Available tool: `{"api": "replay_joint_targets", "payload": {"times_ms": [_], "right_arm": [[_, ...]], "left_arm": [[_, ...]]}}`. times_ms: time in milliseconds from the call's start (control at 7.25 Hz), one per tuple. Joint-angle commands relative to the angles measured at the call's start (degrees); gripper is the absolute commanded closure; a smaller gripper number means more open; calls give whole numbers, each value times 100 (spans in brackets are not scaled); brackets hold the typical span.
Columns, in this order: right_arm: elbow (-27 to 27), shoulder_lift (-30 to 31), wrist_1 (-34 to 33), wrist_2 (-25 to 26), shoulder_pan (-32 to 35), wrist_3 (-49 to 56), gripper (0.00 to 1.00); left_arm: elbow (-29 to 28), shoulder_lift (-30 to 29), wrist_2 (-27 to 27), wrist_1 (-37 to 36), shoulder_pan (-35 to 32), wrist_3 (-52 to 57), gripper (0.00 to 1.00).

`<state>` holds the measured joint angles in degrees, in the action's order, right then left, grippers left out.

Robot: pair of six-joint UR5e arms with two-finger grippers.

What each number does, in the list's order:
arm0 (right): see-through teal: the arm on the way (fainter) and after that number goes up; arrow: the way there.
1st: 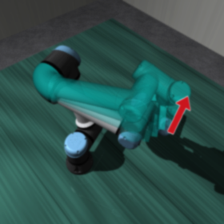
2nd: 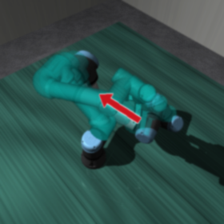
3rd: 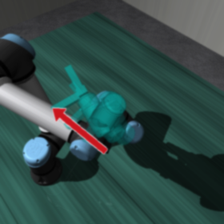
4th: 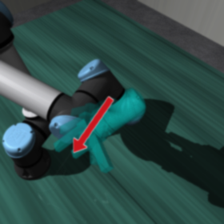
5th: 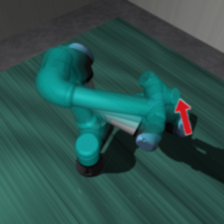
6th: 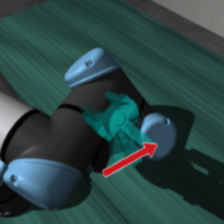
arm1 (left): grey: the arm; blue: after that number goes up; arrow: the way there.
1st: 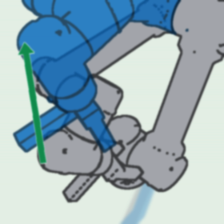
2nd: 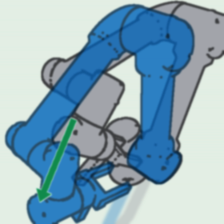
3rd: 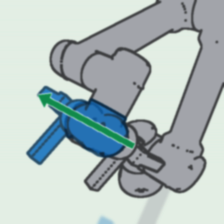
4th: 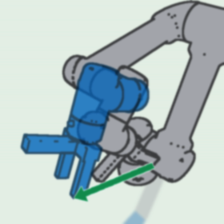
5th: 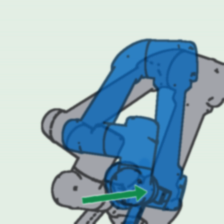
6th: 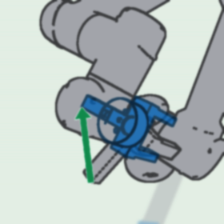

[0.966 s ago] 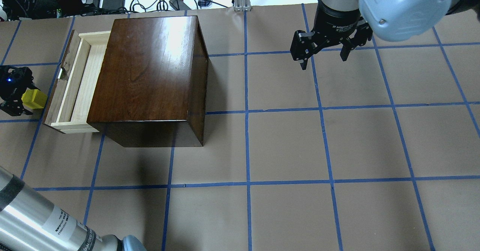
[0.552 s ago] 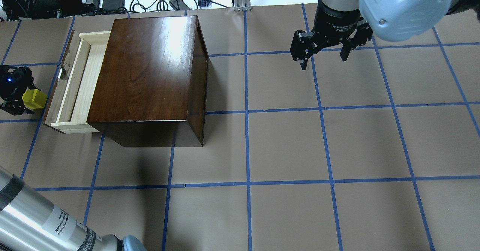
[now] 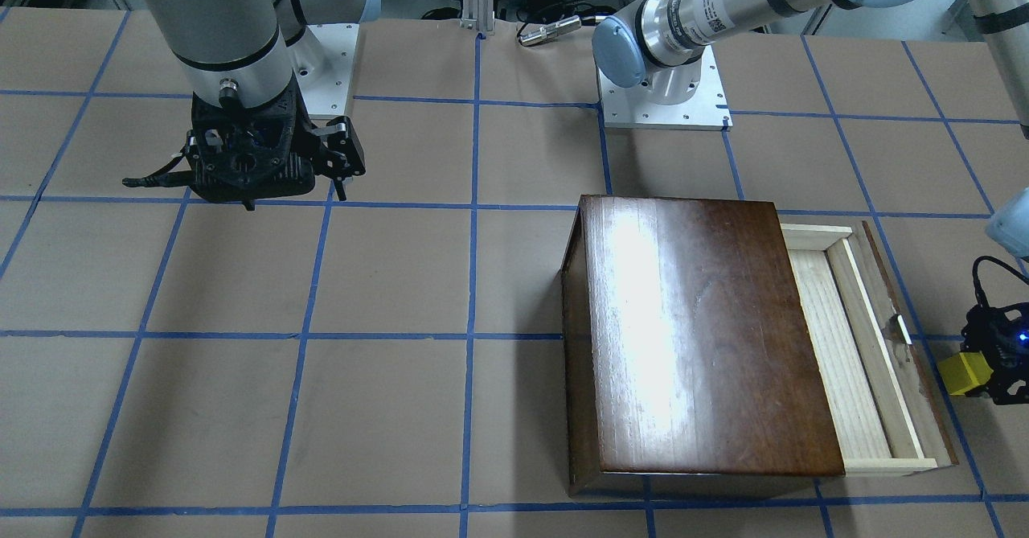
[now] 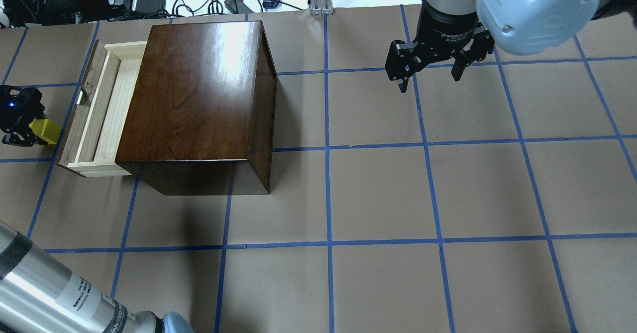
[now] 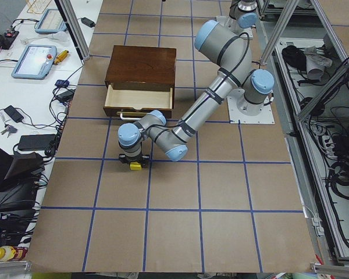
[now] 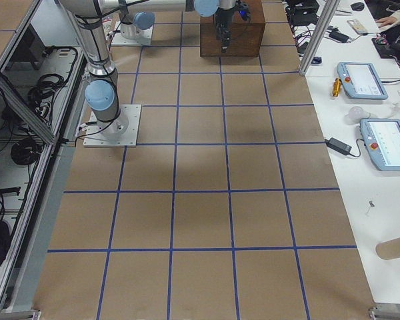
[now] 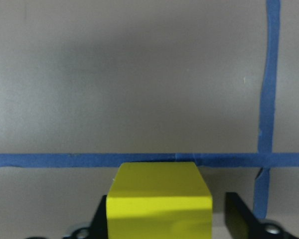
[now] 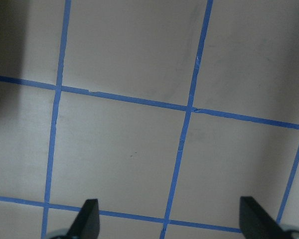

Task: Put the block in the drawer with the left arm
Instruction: 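Lift the yellow cube with the left gripper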

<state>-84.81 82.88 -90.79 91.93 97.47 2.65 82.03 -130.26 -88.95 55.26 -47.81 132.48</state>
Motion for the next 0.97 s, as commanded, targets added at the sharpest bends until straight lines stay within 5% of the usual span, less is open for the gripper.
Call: {"api": "replay_joint_targets", "payload": {"times_ms": [0, 828], "right_arm": [[0, 0, 0, 0, 0, 7, 0], [0, 0, 0, 0, 0, -2, 0]], "left_arm": [[-2, 0, 1, -24, 0, 6, 96], [-11, 9, 10, -24, 0, -2, 100]]}}
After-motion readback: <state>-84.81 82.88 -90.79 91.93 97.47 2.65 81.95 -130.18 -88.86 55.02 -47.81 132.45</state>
